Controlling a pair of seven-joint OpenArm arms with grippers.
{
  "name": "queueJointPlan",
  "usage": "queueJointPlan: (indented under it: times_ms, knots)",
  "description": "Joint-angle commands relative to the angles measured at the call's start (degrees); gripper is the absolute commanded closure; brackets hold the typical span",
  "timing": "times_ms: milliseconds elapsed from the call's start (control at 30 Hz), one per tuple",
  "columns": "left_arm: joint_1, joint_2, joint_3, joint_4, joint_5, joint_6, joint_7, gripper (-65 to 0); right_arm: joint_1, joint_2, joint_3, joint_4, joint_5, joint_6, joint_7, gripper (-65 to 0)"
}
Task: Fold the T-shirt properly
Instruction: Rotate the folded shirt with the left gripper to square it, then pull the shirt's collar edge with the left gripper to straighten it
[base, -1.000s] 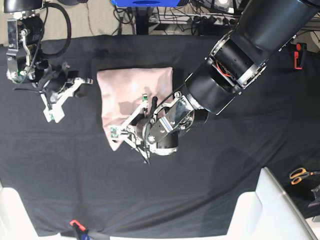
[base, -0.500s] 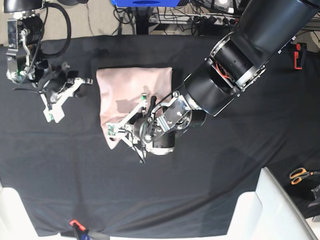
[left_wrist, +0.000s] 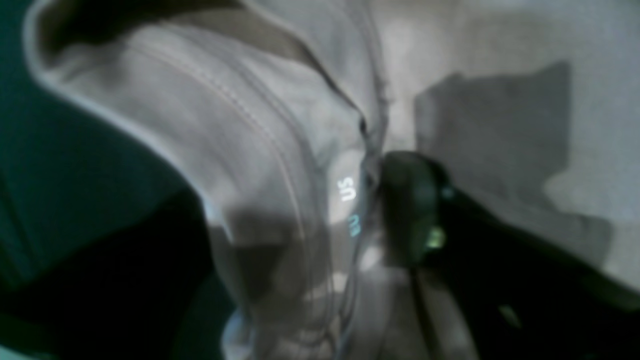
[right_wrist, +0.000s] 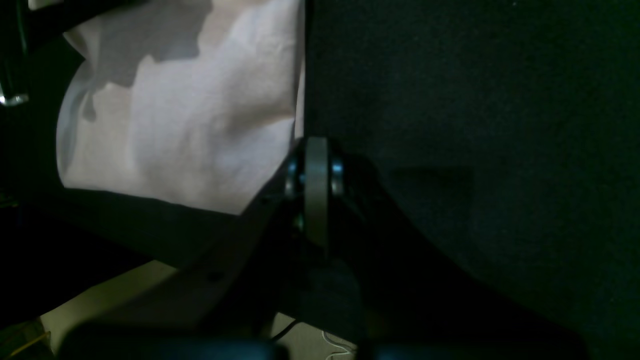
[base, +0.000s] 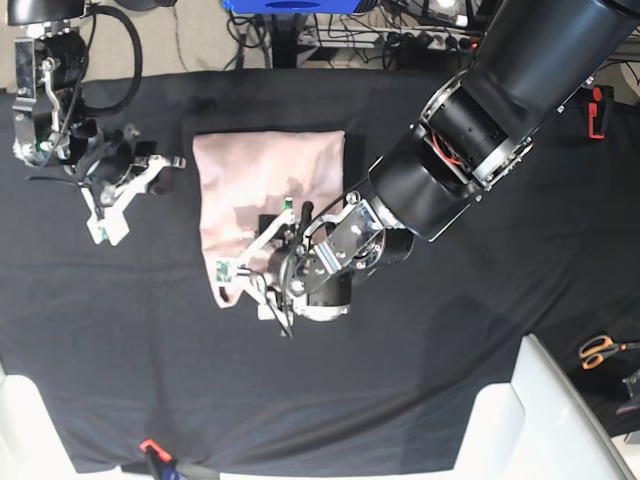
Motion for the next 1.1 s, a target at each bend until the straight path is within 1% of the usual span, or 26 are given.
queueJointPlan:
  times_ms: [0,67,133,300,367,400,500,533,567,600,633,700,767,833,933,1000,1067]
  knots:
    - [-2.42,0.71,-0.29,0.85,-0.49,-0.06,-1.09,-49.9,0.27,0.36,0.07,0.85,0.88,0.2,0.76,0.0]
    - [-2.86,0.71,-0.29,0.85,-0.49,-0.06,-0.92,-55.0,0.27,0.36,0.07,0.85,0.88,0.2,0.76,0.0]
    - [-3.83,0.71,-0.29,0.85,-0.49,-0.06,-0.92,-57.3,0.19,0.36,0.07,0.85,0.88,0.2,0.76,0.0]
    - [-6.46,0.79,-0.55,1.73,-0.66,-0.06,-0.74,-57.9,0.19,0.36,0.07,0.85,0.88,0.2,0.67,0.0]
    - [-7.17,0.79,-1.69,4.28,-0.66,-0.06,-0.21,-57.9,0.19,0.36,0.07,0.85,0.88,0.2,0.67,0.0]
    - [-7.08,0.71,-3.72,6.3,-0.66,-0.06,1.63,-57.6,0.19,0.36,0.07,0.85,0.88,0.2,0.67,0.0]
    - [-4.88,0.62,-9.25,14.83,-0.58,-0.06,9.98,-56.8,0.19,0.36,0.07,0.85,0.88,0.2,0.67,0.0]
    - [-3.39,0.27,-10.4,18.87,-0.4,-0.06,12.27,-55.1,0.19,0.36,0.07,0.85,0.88,0.2,0.67,0.0]
    - [-1.63,-0.61,-11.1,21.95,0.04,-0.06,14.03,-50.5,0.19,0.36,0.07,0.85,0.88,0.2,0.67,0.0]
    - [0.57,-2.02,-11.8,25.82,0.04,-0.06,15.96,-41.3,0.19,0.36,0.07,0.85,0.88,0.2,0.67,0.0]
    - [2.33,-3.34,-11.8,28.98,-0.05,-0.06,17.1,-30.4,0.19,0.36,0.07,0.85,0.88,0.2,0.67,0.0]
    - [6.81,-6.33,-11.98,34.7,-0.05,-0.06,18.86,0.0,0.1,0.36,0.07,0.85,0.88,0.2,0.67,0.0]
    - [10.59,-8.0,-13.91,37.69,0.04,-0.06,19.21,0.0,0.1,0.36,0.07,0.85,0.88,0.2,0.67,0.0]
    - [14.02,-9.14,-17.69,39.36,0.04,0.43,19.13,0.0,0.1,0.36,0.07,0.85,0.88,0.2,0.67,0.0]
    - [16.31,-9.93,-22.0,39.27,-0.4,4.82,19.04,0.0,0.1,0.36,0.07,0.85,0.88,0.2,0.76,0.0]
    - [16.75,-9.93,-23.32,38.39,-0.4,5.61,18.95,0.0,0.1,0.36,0.07,0.85,0.88,0.2,0.76,0.0]
    - [16.83,-9.93,-23.32,36.9,-0.4,5.7,18.95,0.0,0.1,0.36,0.07,0.85,0.88,0.2,0.76,0.0]
